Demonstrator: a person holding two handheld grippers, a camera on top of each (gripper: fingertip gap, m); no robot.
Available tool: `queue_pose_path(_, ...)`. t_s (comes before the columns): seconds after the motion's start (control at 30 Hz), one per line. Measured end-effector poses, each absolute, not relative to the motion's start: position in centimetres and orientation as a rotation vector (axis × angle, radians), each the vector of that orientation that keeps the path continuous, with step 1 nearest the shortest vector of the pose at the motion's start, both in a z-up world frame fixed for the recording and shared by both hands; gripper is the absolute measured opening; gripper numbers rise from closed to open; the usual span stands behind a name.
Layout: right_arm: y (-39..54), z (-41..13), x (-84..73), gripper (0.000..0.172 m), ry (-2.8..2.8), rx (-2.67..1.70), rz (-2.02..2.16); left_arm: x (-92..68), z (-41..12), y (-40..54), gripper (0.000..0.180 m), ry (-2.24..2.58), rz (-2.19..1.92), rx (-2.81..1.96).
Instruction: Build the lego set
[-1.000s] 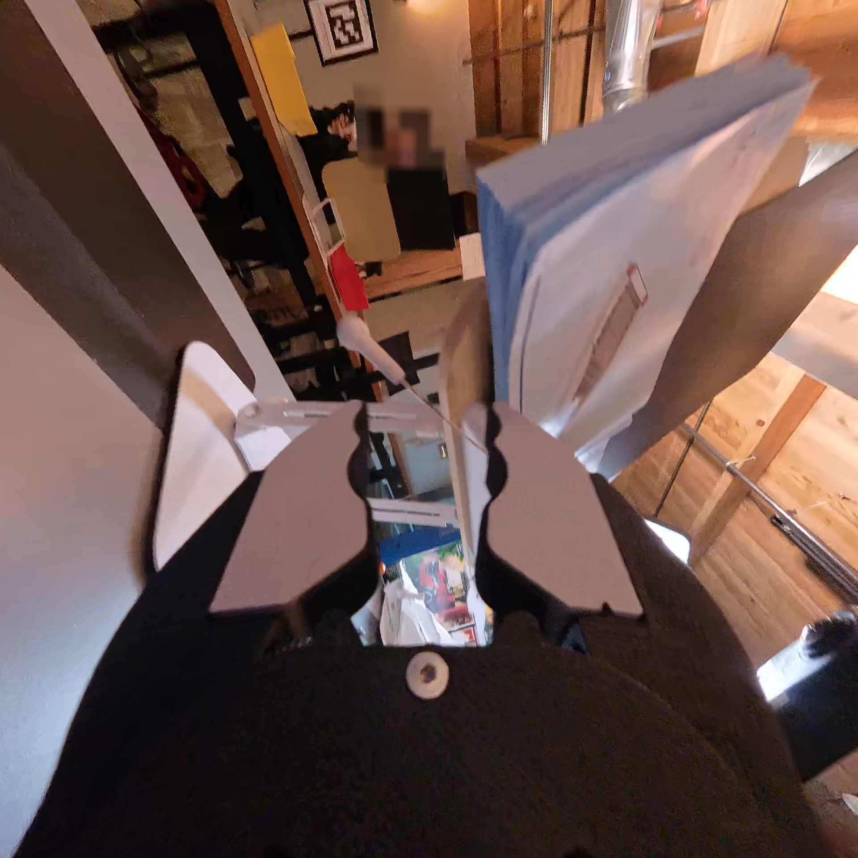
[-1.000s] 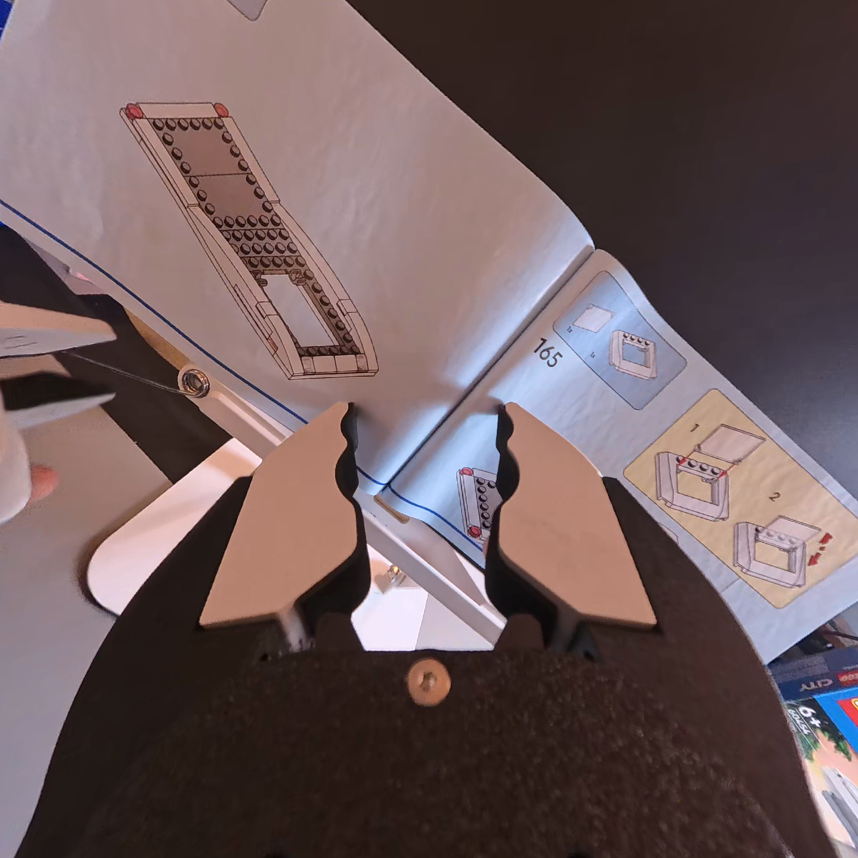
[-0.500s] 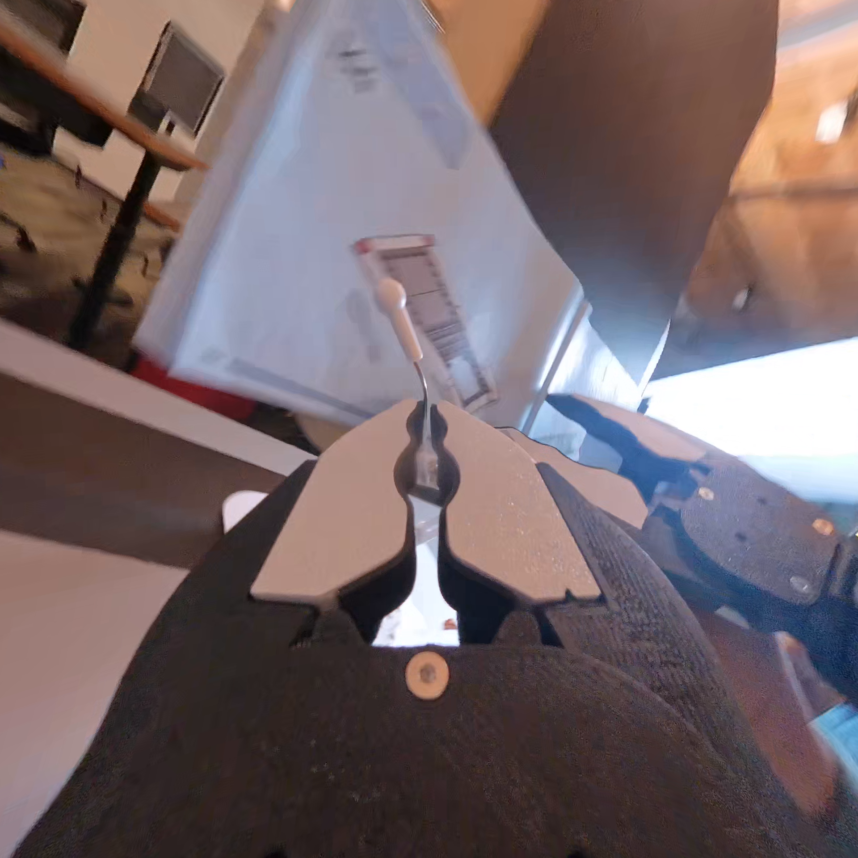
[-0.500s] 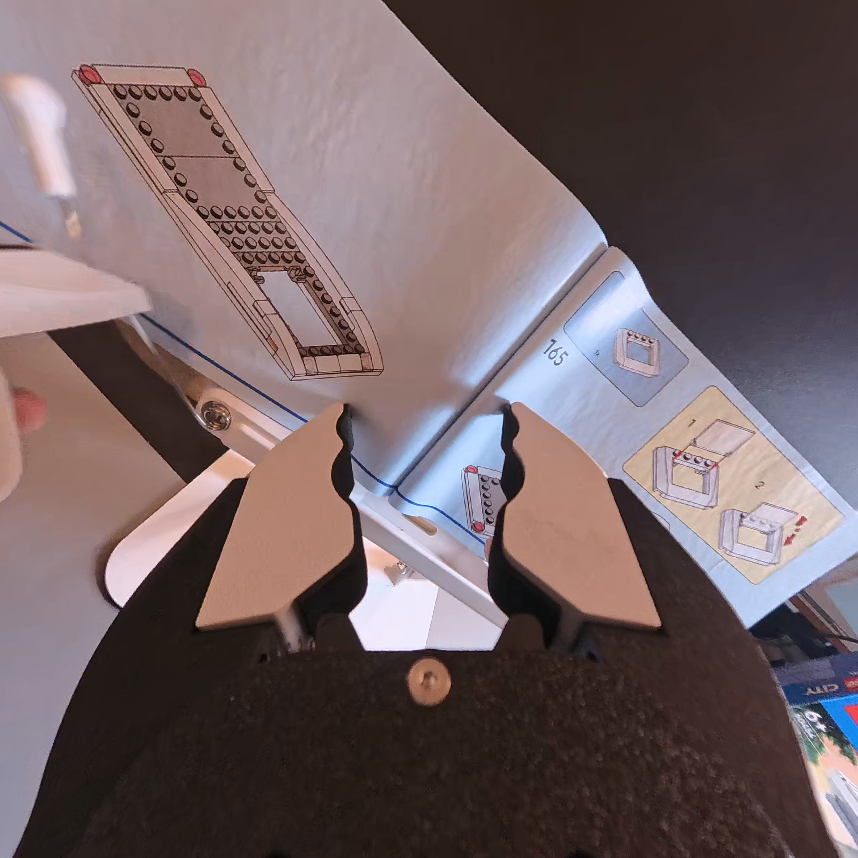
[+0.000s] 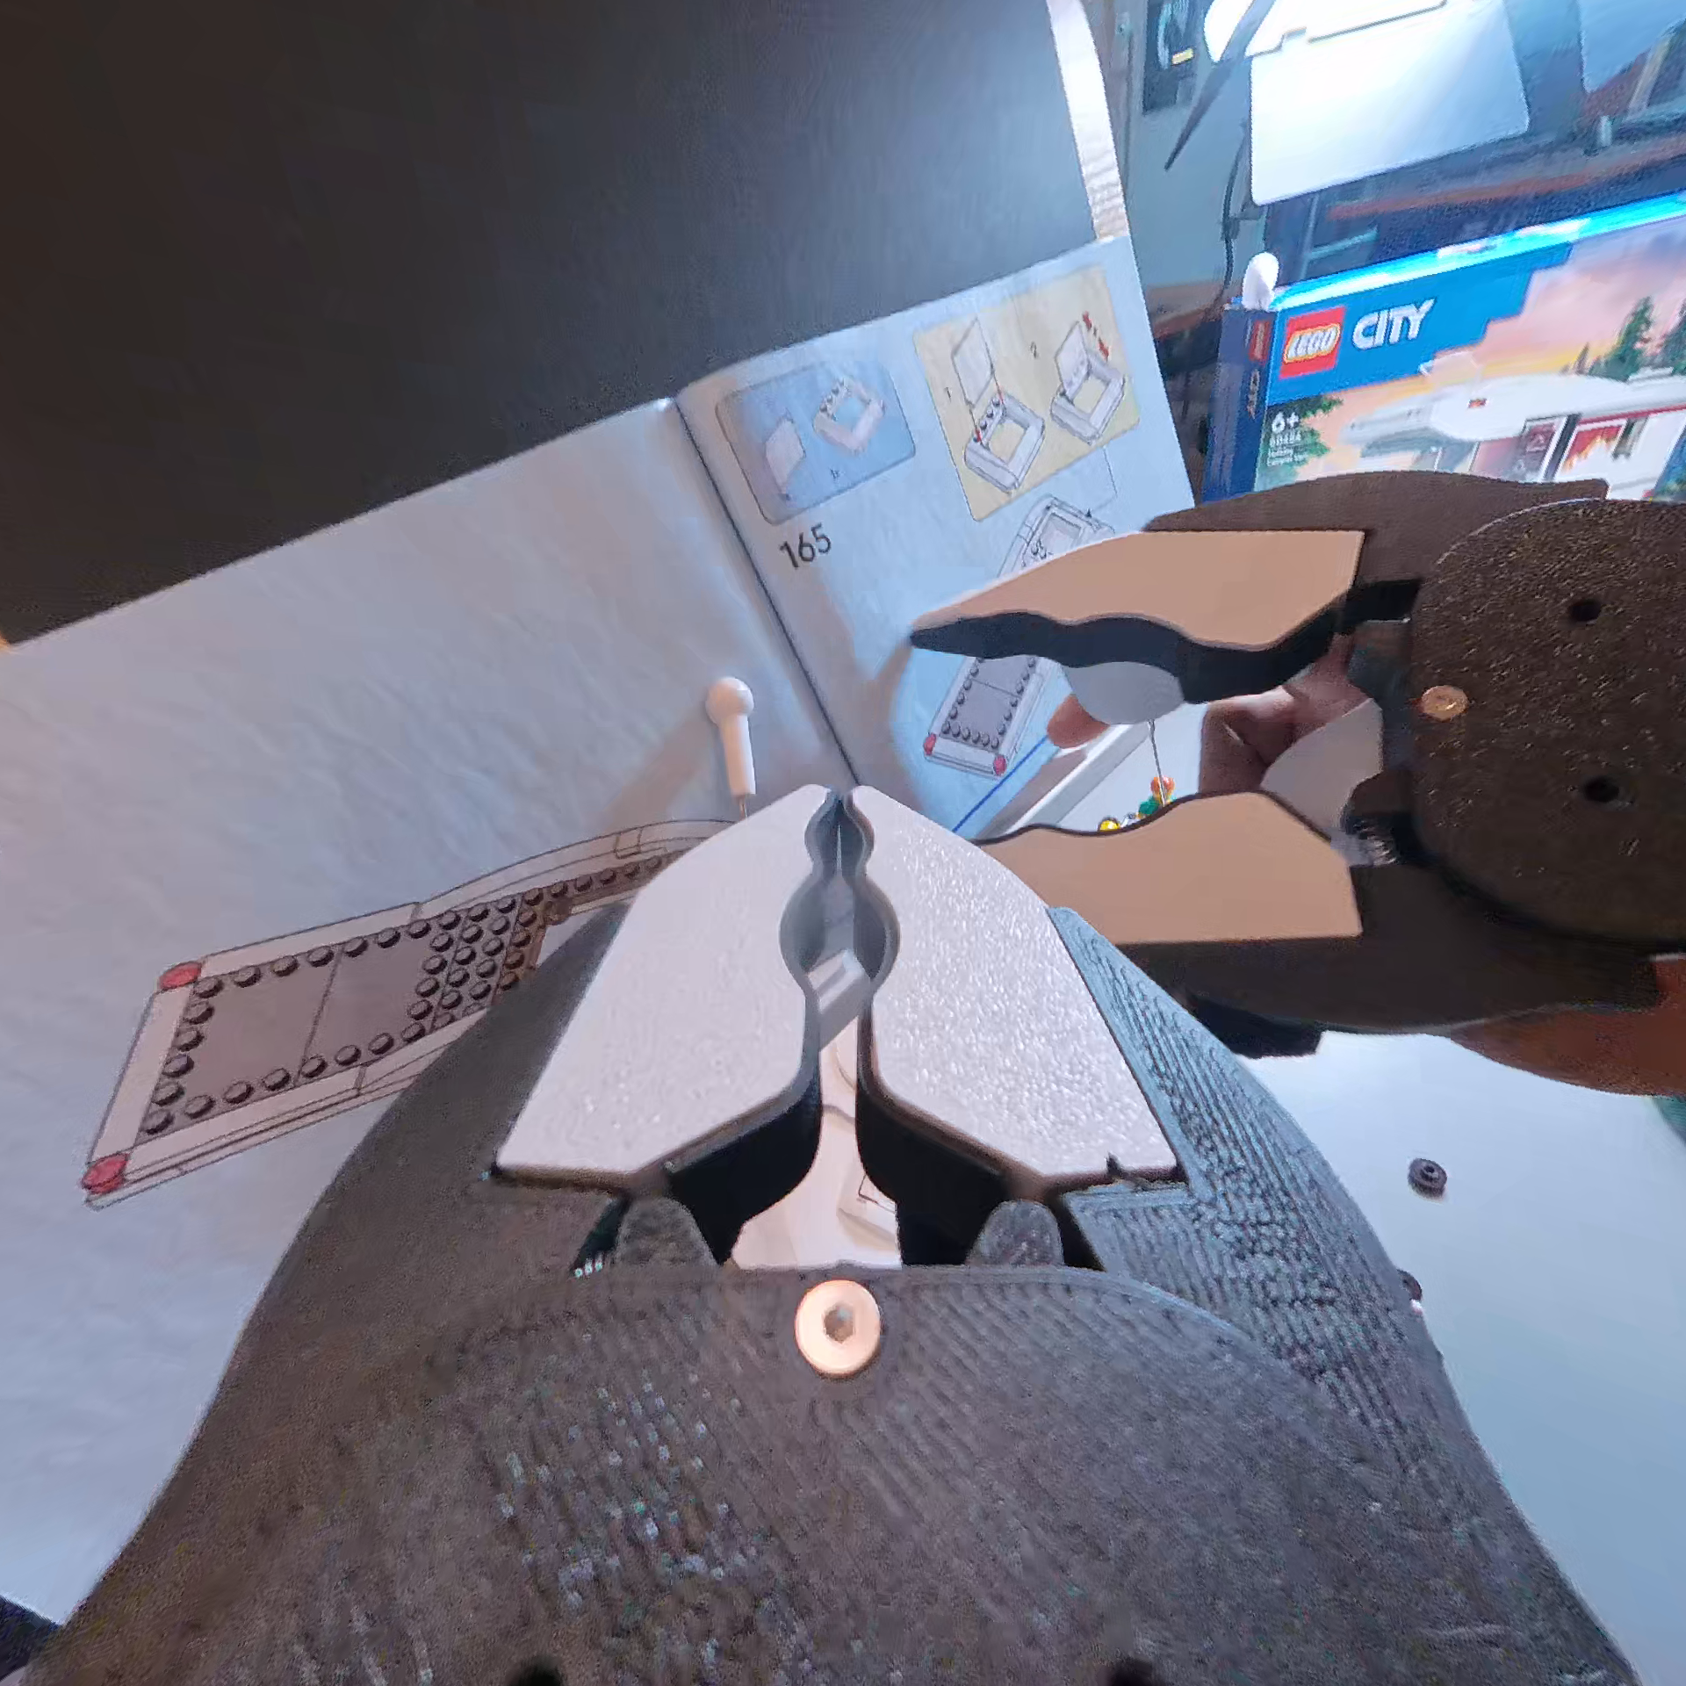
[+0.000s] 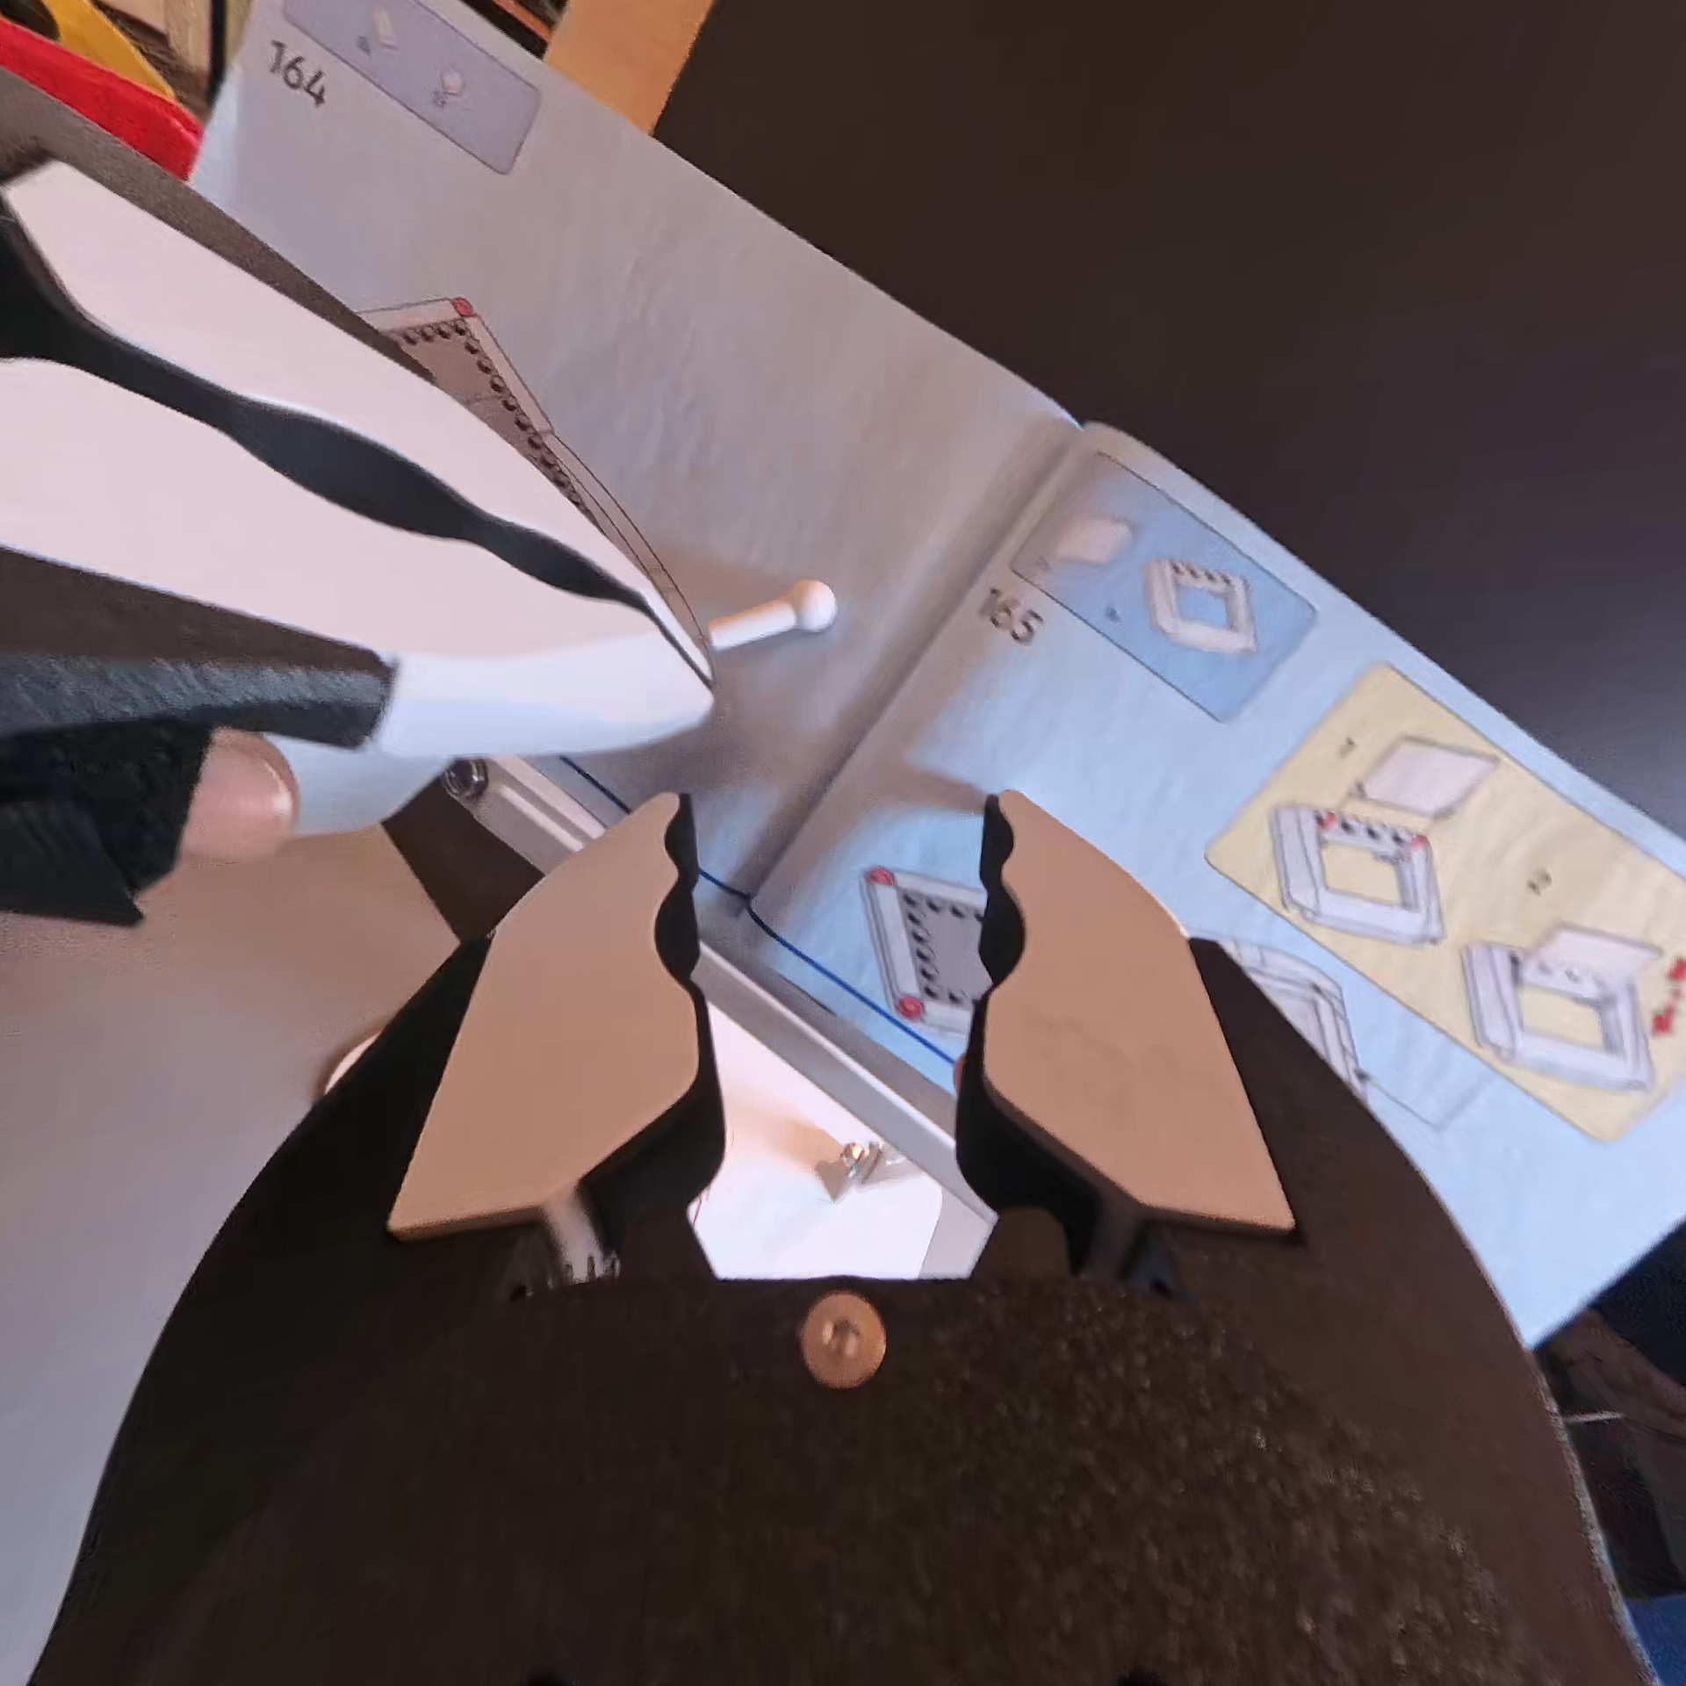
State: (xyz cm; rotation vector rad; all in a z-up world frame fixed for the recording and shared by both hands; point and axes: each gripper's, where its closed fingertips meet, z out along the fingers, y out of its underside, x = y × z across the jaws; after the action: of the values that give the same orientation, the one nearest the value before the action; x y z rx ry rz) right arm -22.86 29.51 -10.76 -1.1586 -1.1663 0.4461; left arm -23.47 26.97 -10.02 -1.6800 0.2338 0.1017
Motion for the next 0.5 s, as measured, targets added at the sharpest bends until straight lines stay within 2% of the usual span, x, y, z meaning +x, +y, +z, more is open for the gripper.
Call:
queue_pose_path(0.17,31.4,-12.4,-20.1,0.061,-1.152,-1.238,0.442,-22.5,-11.2,28.7,0.0,0.355,0.272,-1.748)
queue_pose_path(0.27,32.7,-13.6,-17.1,0.056,-1.099,-1.292,0.433,-21.8,-12.4,30.2,0.0,0.449,0.414,-1.821)
queue_pose_path(0.5,36.7,-19.8,-11.3,0.048,-1.035,-1.539,0.369,-21.6,-12.5,31.7,0.0,0.493,0.638,-1.862)
